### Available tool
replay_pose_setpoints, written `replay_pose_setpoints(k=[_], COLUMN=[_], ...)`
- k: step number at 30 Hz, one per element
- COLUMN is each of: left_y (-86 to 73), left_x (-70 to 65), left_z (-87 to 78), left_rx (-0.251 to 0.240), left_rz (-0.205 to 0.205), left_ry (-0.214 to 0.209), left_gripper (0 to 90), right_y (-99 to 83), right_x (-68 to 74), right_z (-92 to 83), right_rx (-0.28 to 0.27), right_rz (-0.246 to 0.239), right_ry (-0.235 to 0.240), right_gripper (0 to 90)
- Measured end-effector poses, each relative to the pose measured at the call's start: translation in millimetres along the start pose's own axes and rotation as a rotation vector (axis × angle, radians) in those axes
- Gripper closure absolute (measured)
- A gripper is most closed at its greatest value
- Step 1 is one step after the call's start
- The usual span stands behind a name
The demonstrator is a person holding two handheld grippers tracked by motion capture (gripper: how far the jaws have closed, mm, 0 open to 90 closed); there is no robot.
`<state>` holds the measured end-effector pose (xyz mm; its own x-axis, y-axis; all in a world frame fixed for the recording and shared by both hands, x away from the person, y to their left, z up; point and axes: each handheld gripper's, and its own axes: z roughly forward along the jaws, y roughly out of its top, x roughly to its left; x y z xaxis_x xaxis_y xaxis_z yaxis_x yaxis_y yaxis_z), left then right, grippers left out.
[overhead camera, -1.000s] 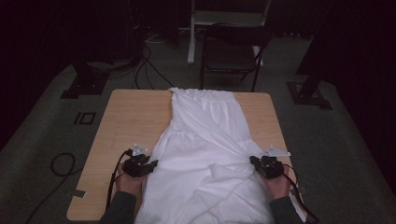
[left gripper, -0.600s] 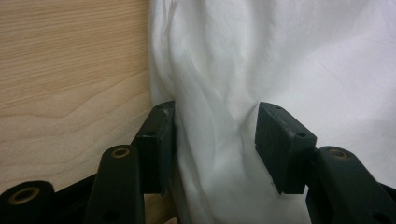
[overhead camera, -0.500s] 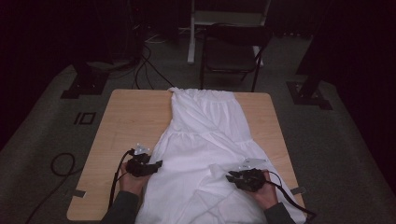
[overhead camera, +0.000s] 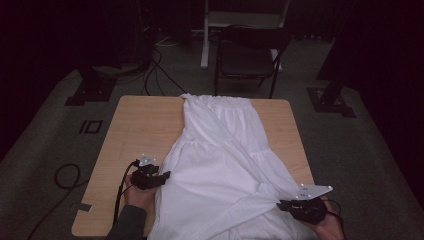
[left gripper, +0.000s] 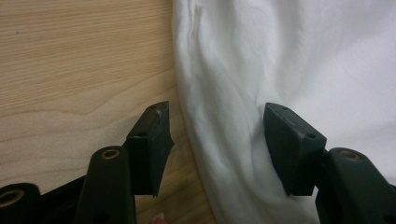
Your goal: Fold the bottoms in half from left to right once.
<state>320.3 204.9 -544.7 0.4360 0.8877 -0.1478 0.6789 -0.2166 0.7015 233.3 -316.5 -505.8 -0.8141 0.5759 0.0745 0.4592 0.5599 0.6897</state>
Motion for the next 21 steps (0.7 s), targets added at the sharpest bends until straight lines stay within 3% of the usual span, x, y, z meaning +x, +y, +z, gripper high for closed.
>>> replay_pose_setpoints(k=[1,2,4,5,6,9,10,13,14,15,16,17,18,19,20,21], left_y=[0.0,1.6,3.1,3.1,4.5,7.0,8.1,8.8,10.9,11.8,13.2,13.2,13.6,14.2,15.4,15.4], left_x=[0.0,-0.4,-0.4,-0.4,-0.3,0.4,0.4,-0.4,-1.9,-2.7,-5.9,-5.9,-7.4,-8.9,-12.6,-12.6], left_z=[0.0,0.8,1.8,1.8,2.9,7.6,13.1,15.8,17.7,18.6,20.8,20.8,21.3,20.5,17.1,17.1], left_rx=[0.000,-0.003,-0.006,-0.006,-0.007,-0.004,0.004,0.001,0.004,0.007,0.019,0.019,0.014,0.009,-0.006,-0.006], left_rz=[0.000,-0.003,-0.005,-0.005,-0.009,-0.019,-0.032,-0.030,-0.032,-0.025,-0.008,-0.008,-0.003,0.000,0.019,0.019], left_ry=[0.000,0.002,-0.001,-0.001,-0.004,-0.015,-0.029,-0.035,-0.040,-0.046,-0.050,-0.050,-0.049,-0.051,-0.041,-0.041], left_gripper=[42.3,41.7,41.2,41.1,41.0,41.1,41.4,42.9,49.0,49.0,65.0,73.8,73.8,80.5,83.4,83.7], right_y=[0.0,2.2,9.8,9.8,25.0,45.4,51.8,57.3,69.2,69.2,74.8,74.8,78.1,80.1,82.7,83.7], right_x=[0.0,-6.9,-13.9,-13.9,-24.4,-37.3,-42.4,-47.8,-63.4,-63.4,-69.1,-69.1,-70.3,-70.5,-69.0,-67.1], right_z=[0.0,-0.3,1.4,1.4,13.0,40.4,51.7,62.6,92.1,92.1,103.8,103.8,107.4,108.1,104.8,99.2], right_rx=[0.000,-0.056,-0.122,-0.122,-0.166,-0.138,-0.131,-0.128,-0.075,-0.075,-0.058,-0.058,-0.052,-0.051,-0.054,-0.076], right_rz=[0.000,0.046,0.098,0.098,0.163,0.193,0.199,0.216,0.277,0.277,0.290,0.290,0.286,0.288,0.286,0.285], right_ry=[0.000,-0.050,-0.078,-0.078,-0.143,-0.204,-0.199,-0.190,-0.172,-0.172,-0.141,-0.141,-0.118,-0.091,-0.094,-0.096], right_gripper=[80.5,63.9,62.4,62.4,57.7,55.0,54.5,53.7,52.3,52.3,55.6,55.6,64.8,77.4,89.4,89.8])
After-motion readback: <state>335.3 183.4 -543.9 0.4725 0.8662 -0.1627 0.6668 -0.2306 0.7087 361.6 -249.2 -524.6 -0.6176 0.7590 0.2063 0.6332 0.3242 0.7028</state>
